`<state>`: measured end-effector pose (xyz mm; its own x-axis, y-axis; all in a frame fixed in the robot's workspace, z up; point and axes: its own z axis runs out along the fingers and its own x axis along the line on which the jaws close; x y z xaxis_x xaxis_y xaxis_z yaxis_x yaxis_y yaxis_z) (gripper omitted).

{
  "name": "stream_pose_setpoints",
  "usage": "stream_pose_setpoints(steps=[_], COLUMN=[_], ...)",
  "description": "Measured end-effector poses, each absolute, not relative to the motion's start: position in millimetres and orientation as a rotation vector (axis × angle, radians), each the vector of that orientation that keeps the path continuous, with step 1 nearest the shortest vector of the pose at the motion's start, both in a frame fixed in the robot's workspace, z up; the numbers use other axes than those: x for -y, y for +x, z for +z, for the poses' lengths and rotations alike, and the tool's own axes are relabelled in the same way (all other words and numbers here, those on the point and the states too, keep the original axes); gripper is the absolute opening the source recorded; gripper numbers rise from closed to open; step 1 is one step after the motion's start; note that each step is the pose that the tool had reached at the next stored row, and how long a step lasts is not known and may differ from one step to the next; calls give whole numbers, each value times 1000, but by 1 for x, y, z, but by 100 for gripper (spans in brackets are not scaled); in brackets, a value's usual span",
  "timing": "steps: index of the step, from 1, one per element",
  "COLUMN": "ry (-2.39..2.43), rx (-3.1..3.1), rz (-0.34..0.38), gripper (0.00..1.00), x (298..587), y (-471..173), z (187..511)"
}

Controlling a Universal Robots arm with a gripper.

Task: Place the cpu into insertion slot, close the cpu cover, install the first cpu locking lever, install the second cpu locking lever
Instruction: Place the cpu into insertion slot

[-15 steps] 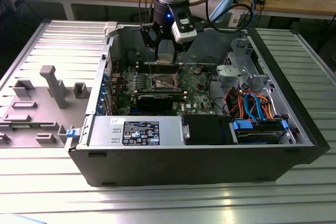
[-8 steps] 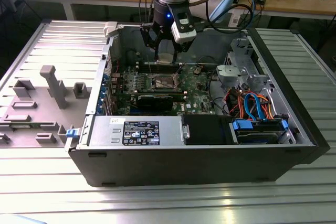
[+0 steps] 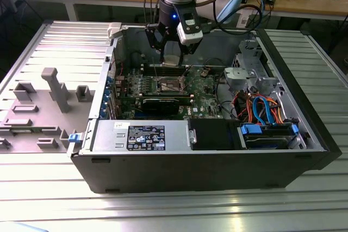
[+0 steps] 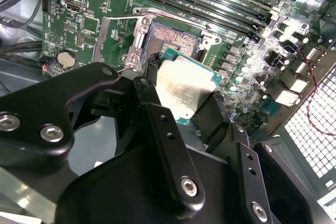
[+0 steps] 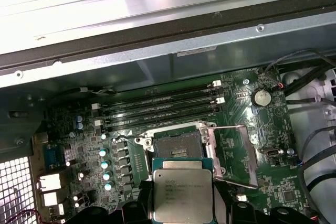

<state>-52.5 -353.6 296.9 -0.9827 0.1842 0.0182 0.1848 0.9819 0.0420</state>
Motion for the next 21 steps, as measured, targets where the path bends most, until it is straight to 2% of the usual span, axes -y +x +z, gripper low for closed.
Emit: stream_pose_setpoints(steps=[21], ry=[-353], rx=[3108], rz=[-69], gripper=[55], x=[354], y=[-52], z=[297])
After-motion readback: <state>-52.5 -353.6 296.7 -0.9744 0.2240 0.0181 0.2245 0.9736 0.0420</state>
